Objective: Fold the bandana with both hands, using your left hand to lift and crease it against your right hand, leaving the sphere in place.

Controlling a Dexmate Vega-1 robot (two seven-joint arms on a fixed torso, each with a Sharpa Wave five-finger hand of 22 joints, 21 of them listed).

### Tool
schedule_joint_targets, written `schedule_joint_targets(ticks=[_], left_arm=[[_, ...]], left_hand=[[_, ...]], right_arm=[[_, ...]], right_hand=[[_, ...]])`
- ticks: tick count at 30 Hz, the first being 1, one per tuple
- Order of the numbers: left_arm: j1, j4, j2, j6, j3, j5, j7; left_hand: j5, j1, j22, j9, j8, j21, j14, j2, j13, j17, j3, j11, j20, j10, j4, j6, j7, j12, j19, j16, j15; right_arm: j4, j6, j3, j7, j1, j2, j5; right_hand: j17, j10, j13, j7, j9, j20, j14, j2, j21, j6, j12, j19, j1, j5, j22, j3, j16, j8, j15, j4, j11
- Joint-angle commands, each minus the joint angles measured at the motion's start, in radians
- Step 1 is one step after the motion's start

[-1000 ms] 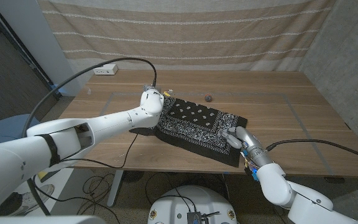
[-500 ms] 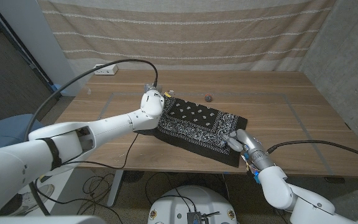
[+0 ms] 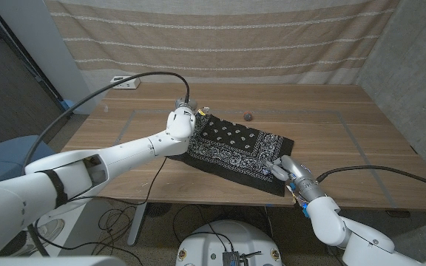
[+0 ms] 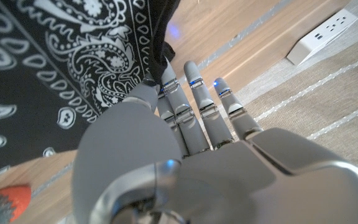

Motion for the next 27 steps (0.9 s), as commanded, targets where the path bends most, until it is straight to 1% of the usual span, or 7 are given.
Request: schedule_joint_targets(ticks=[1, 3, 5, 7, 12, 19, 27], left_arm=[[0.018, -0.195, 0.052, 0.021, -0.026, 0.147, -0.058], [0.023, -0.216, 0.059, 0.021, -0.017, 0.216, -0.053], [0.04, -0.233, 0.065, 0.005, -0.023, 0.27, -0.022], [0.058, -0.247, 0.07, -0.023, -0.034, 0.312, 0.005], [0.092, -0.293, 0.102, -0.167, -0.071, 0.376, 0.056], [0.104, -0.339, 0.095, -0.337, -0.125, 0.456, -0.009], [0.098, -0.366, 0.053, -0.502, -0.174, 0.516, -0.082]], left_hand=[[0.005, 0.018, 0.006, 0.005, -0.007, 0.007, 0.008, 0.01, 0.021, 0.013, -0.008, -0.002, -0.001, -0.013, 0.003, 0.007, 0.016, 0.013, 0.0, 0.012, -0.118], [0.005, 0.019, 0.007, 0.005, -0.007, 0.008, 0.009, 0.01, 0.027, 0.015, -0.01, 0.001, 0.001, -0.02, 0.004, 0.011, 0.014, 0.017, -0.002, 0.013, -0.114], [0.005, 0.023, 0.008, 0.006, -0.007, 0.01, 0.009, 0.01, 0.036, 0.021, -0.012, -0.006, 0.0, -0.03, 0.004, 0.015, 0.014, 0.021, -0.002, 0.015, -0.118], [0.005, 0.029, 0.009, 0.007, -0.006, 0.015, 0.009, 0.009, 0.047, 0.03, -0.015, -0.007, -0.008, -0.039, 0.002, 0.023, 0.011, 0.027, 0.002, 0.02, -0.124], [0.005, 0.042, 0.013, 0.008, 0.001, 0.021, 0.008, 0.001, 0.066, 0.045, -0.024, -0.008, -0.017, -0.048, -0.002, 0.053, -0.002, 0.042, -0.001, 0.027, -0.132], [0.006, 0.049, 0.016, 0.009, 0.001, 0.027, 0.001, -0.004, 0.08, 0.05, -0.027, -0.016, -0.026, -0.068, -0.003, 0.063, -0.011, 0.047, -0.004, 0.023, -0.135], [0.007, 0.054, 0.019, 0.009, -0.001, 0.031, 0.002, -0.008, 0.092, 0.057, -0.032, -0.021, -0.032, -0.073, -0.003, 0.068, -0.014, 0.055, -0.01, 0.023, -0.137]], right_arm=[[0.057, 0.034, -0.021, -0.003, 0.015, 0.001, 0.018], [0.064, 0.042, -0.022, -0.008, 0.016, 0.002, 0.018], [0.07, 0.054, -0.021, -0.016, 0.015, 0.005, 0.02], [0.076, 0.066, -0.021, -0.02, 0.014, 0.003, 0.019], [0.088, 0.087, -0.02, -0.026, 0.012, 0.003, 0.024], [0.112, 0.123, -0.023, -0.031, 0.011, 0.0, 0.022], [0.143, 0.175, -0.025, -0.042, 0.008, 0.002, 0.016]], right_hand=[[-0.004, 0.033, 0.0, -0.001, 0.001, 0.005, 0.01, -0.001, 0.005, 0.011, -0.005, 0.009, -0.009, 0.0, 0.004, 0.007, -0.008, -0.004, -0.003, 0.006, 0.024], [-0.005, 0.034, 0.0, -0.001, 0.001, 0.005, 0.008, -0.001, 0.005, 0.01, -0.005, 0.009, -0.008, 0.0, 0.003, 0.008, -0.01, -0.006, -0.004, 0.005, 0.023], [-0.005, 0.034, 0.0, 0.0, 0.001, 0.005, 0.007, -0.002, 0.005, 0.011, -0.006, 0.01, -0.006, 0.001, 0.003, 0.01, -0.011, -0.007, -0.002, 0.002, 0.022], [-0.005, 0.035, 0.0, 0.0, 0.002, 0.005, 0.006, -0.004, 0.005, 0.011, -0.007, 0.01, -0.004, 0.001, 0.003, 0.01, -0.012, -0.009, -0.002, -0.001, 0.021], [-0.003, 0.035, -0.001, 0.001, 0.002, 0.006, 0.005, -0.006, 0.005, 0.011, -0.009, 0.01, -0.001, 0.0, 0.003, 0.01, -0.012, -0.011, -0.004, -0.005, 0.021], [-0.003, 0.05, -0.001, -0.003, 0.002, 0.004, 0.007, -0.01, 0.005, 0.025, -0.008, 0.012, 0.004, 0.0, 0.003, 0.011, -0.014, -0.013, -0.007, -0.014, 0.019], [-0.004, 0.061, -0.001, 0.0, 0.002, 0.005, 0.009, -0.015, 0.005, 0.039, -0.009, 0.014, 0.015, 0.0, 0.003, 0.013, -0.015, -0.014, -0.014, -0.031, 0.019]])
